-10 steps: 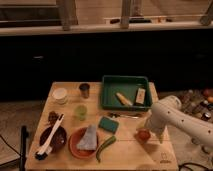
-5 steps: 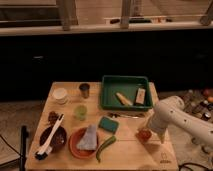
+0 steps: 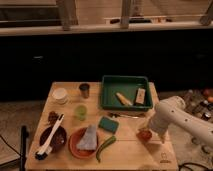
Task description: Place apple in plastic cup
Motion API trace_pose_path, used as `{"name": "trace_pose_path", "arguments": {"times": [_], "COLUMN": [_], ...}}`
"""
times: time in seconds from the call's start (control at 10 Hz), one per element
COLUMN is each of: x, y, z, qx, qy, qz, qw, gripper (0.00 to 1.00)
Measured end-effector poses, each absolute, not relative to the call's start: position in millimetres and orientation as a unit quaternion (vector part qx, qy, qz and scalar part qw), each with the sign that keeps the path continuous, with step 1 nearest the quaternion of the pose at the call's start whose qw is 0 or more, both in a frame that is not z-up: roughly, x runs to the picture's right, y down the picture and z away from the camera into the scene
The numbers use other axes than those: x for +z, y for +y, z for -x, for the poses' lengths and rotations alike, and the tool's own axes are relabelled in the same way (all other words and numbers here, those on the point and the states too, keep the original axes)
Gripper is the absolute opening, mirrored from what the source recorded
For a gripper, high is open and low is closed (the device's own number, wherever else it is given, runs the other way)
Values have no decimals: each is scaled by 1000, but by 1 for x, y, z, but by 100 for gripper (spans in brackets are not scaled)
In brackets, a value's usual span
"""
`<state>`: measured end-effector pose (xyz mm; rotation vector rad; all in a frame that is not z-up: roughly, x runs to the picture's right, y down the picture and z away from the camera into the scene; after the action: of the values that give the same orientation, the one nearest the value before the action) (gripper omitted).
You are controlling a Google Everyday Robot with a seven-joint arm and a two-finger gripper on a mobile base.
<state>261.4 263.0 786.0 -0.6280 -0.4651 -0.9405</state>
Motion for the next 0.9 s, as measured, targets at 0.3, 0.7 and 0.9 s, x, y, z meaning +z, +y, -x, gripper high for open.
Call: {"name": "trace_pose_path", "arguments": {"times": [0.3,0.7,0.9], "x": [787,787,787], "y": [262,263,262], "z": [-252,-245,-244], "qx": [-450,-458,-460], "qy": [-225,-229,-228], "qz": [295,293,289], "qw": [812,807,808], "gripper": [80,61,41]}}
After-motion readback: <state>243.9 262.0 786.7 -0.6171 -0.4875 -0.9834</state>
